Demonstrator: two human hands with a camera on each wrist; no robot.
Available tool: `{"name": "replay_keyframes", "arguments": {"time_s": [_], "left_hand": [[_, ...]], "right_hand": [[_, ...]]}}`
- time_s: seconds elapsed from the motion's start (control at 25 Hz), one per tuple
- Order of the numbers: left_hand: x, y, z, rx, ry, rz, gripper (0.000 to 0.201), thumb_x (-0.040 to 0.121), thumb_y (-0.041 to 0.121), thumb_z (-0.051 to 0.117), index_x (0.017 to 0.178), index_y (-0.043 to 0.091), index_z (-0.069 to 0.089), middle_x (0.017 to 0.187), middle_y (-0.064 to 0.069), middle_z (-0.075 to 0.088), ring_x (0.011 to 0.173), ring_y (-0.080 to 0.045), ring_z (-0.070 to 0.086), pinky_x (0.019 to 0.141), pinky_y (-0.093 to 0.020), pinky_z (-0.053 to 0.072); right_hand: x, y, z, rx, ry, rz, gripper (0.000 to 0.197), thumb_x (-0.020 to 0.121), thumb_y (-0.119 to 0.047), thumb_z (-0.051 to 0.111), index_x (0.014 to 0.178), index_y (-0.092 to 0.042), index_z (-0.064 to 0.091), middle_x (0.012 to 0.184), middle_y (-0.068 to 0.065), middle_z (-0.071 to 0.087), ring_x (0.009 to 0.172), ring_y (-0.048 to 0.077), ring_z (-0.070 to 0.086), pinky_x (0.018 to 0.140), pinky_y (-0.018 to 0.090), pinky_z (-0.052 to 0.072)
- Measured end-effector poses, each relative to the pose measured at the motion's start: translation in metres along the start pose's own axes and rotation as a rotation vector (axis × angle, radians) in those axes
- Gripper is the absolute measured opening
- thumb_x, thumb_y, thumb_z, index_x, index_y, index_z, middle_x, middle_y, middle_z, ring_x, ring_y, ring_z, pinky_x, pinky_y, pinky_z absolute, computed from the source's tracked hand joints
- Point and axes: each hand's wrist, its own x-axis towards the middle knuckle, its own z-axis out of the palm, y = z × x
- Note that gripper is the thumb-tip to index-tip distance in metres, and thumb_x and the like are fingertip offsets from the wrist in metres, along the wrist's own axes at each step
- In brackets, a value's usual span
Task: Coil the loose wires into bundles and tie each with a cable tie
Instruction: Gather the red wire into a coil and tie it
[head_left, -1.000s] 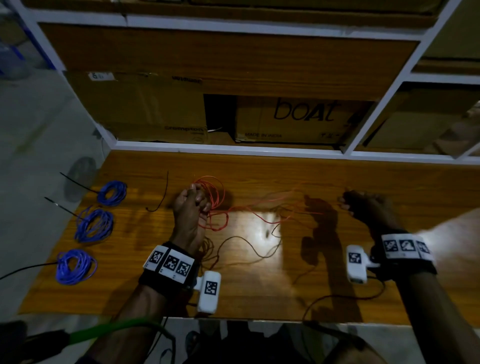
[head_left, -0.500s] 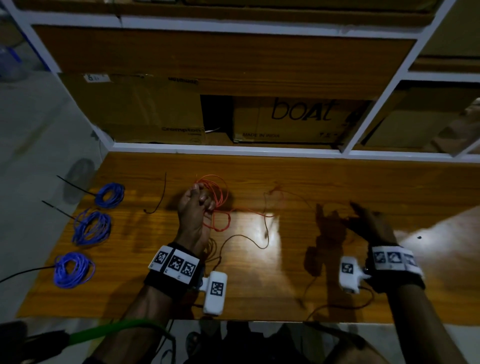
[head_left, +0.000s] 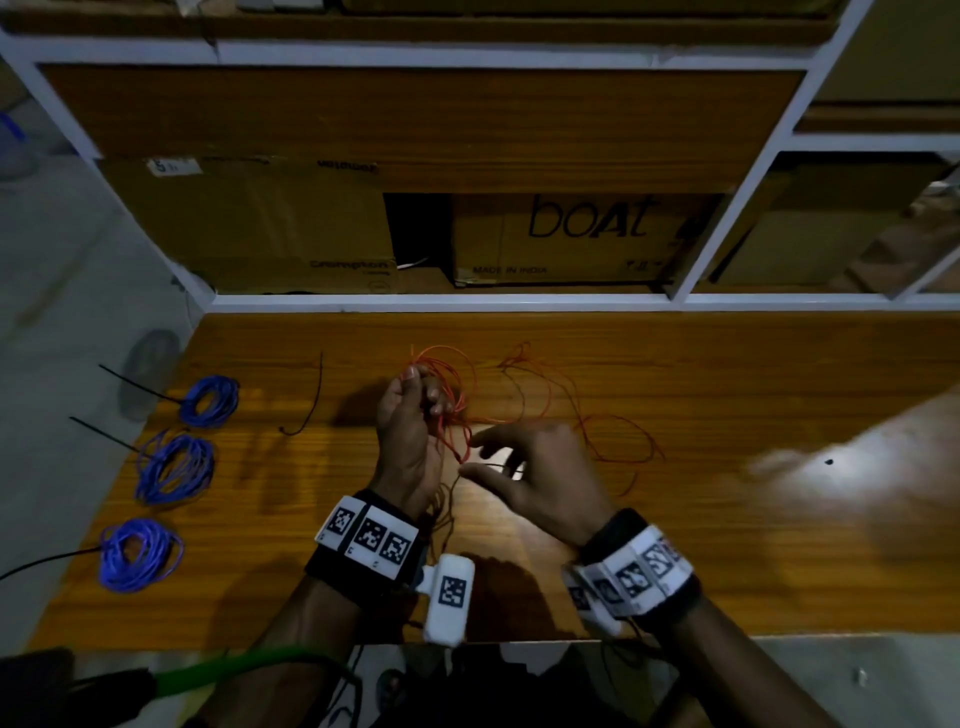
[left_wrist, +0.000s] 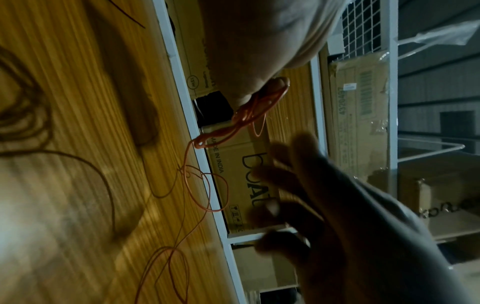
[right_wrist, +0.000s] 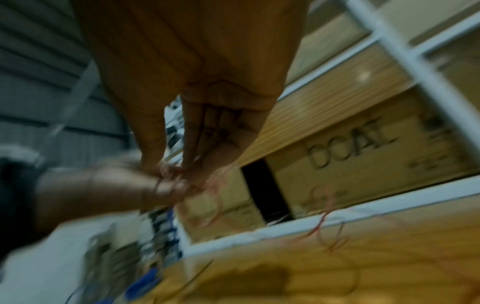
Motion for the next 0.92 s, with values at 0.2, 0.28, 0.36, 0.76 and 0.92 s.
{"name": "replay_keyframes", "arguments": {"time_s": [0.2,0.28,0.36,0.76,0.92], "left_hand": [[-0.006,0.006,0.001,0.012,0.009,-0.011,0.02,0.107,0.026,0.041,0.096,0.015,0.054,0.068,0.005,0.055,0.059,-0.007,0.052,0.055,-0.02,0.046],[-0.006,0.008,-0.004,-0.002,0.002,0.024,0.019,0.107,0.023,0.042,0.096,0.013,0.055,0.072,0.002,0.059,0.065,-0.009,0.058,0.062,-0.021,0.051],[-0.008,0.007,-0.006,0.03,-0.012,0.056,0.019,0.106,0.022,0.044,0.097,0.012,0.057,0.075,0.0,0.062,0.07,-0.011,0.062,0.067,-0.024,0.055],[-0.014,-0.004,0.004,0.238,-0.084,0.127,0.017,0.106,0.023,0.046,0.099,0.014,0.058,0.071,0.002,0.064,0.073,-0.017,0.064,0.075,-0.033,0.052],[-0.018,-0.003,0.006,0.417,-0.239,0.139,0.019,0.107,0.027,0.044,0.1,0.016,0.058,0.066,0.005,0.053,0.07,-0.021,0.055,0.072,-0.034,0.048]], "right_hand": [[0.013,0.006,0.024,0.135,0.151,-0.049,0.018,0.097,-0.04,0.061,0.097,-0.026,0.071,0.092,-0.014,0.071,0.069,0.001,0.063,0.059,0.029,0.054],[0.015,0.014,0.019,0.325,0.17,0.021,0.014,0.099,-0.03,0.06,0.095,-0.02,0.069,0.084,-0.009,0.071,0.071,0.004,0.066,0.057,0.023,0.052],[0.013,0.023,0.013,0.538,0.145,0.092,0.011,0.102,-0.021,0.057,0.099,-0.014,0.065,0.083,0.0,0.068,0.073,0.005,0.065,0.056,0.024,0.05],[0.004,0.048,-0.003,0.895,0.318,0.337,0.017,0.106,-0.017,0.044,0.098,-0.013,0.058,0.083,0.001,0.061,0.08,0.019,0.057,0.067,0.027,0.045],[-0.001,0.047,-0.006,0.94,0.279,0.309,0.019,0.105,-0.016,0.046,0.096,-0.012,0.061,0.074,-0.001,0.059,0.07,0.014,0.056,0.064,0.022,0.048]]}}
